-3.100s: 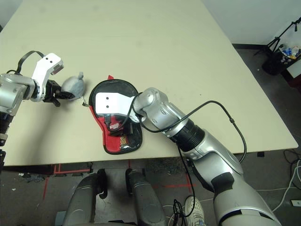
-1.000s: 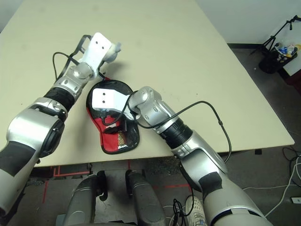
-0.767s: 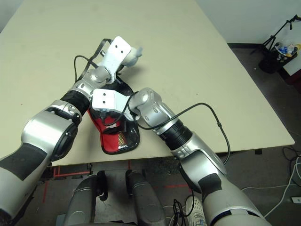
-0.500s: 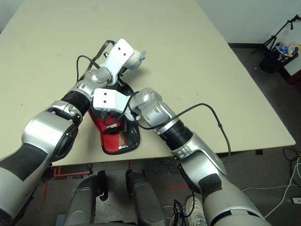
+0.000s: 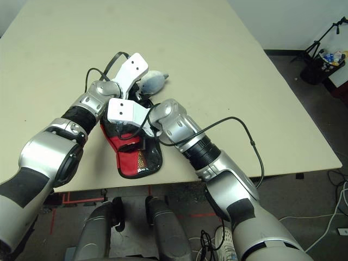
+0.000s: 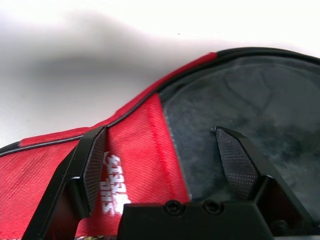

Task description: Store the ping-pong paddle in its case and zip it.

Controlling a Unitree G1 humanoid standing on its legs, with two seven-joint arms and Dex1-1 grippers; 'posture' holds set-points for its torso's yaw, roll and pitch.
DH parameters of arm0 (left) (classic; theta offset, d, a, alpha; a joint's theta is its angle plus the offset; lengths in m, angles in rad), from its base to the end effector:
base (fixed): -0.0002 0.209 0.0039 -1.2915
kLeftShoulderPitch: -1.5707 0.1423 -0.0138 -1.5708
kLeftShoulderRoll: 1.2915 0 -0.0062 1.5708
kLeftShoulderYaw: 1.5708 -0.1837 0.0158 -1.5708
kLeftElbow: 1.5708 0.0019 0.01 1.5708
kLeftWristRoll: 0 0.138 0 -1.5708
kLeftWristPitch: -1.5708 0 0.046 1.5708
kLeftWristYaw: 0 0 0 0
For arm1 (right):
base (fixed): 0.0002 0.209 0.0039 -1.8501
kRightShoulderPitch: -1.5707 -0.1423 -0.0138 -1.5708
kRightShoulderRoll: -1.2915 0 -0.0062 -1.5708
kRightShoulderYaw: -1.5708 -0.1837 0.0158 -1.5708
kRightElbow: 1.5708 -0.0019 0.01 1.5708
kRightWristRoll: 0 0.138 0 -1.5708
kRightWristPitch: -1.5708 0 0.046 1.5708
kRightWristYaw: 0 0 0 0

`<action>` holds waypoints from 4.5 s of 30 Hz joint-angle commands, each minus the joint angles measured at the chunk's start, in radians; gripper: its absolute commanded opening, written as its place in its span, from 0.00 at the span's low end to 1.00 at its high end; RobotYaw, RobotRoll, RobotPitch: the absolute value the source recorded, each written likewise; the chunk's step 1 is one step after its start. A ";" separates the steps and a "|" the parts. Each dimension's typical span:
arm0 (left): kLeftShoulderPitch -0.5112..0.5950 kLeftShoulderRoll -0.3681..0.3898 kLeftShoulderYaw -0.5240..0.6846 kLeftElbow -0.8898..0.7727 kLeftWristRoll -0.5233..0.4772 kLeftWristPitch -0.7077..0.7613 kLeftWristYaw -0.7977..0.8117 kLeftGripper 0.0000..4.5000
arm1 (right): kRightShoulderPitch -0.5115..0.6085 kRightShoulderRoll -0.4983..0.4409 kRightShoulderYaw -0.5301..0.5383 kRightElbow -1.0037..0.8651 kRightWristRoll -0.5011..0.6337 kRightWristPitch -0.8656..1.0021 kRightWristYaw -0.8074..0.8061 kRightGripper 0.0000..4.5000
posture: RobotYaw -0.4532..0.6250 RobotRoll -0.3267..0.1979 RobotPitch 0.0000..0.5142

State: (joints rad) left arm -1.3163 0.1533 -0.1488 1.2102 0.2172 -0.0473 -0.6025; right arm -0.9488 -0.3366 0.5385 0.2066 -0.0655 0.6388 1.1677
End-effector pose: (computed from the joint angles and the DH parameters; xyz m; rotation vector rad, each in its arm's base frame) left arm 0.3795 0.0965 0.2132 0.6295 0.0268 -0.7682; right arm 0.3176 -0.0807 0.1977 -0.7495 0.4080 1.3700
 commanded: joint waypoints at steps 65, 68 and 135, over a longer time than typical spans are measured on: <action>0.356 0.212 -0.260 -0.843 -0.159 0.824 -0.332 1.00 | -0.477 -0.001 -0.111 1.113 -0.395 -0.782 -0.421 0.01 | 0.36 0.62 0.38; 0.352 0.208 -0.260 -0.835 -0.160 0.818 -0.335 1.00 | -0.483 -0.005 -0.117 1.111 -0.393 -0.791 -0.430 0.10 | 0.35 0.62 0.40; 0.303 0.163 -0.382 -0.732 -0.132 0.818 -0.378 1.00 | -0.228 -0.365 -0.140 0.583 -0.347 -0.782 0.208 0.04 | 0.23 0.62 0.57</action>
State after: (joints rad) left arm -1.0535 0.3105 -0.4792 0.3906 0.0361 0.7487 -0.9964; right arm -1.2215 -0.6697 0.4045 0.8638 -0.4323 -0.1800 1.3035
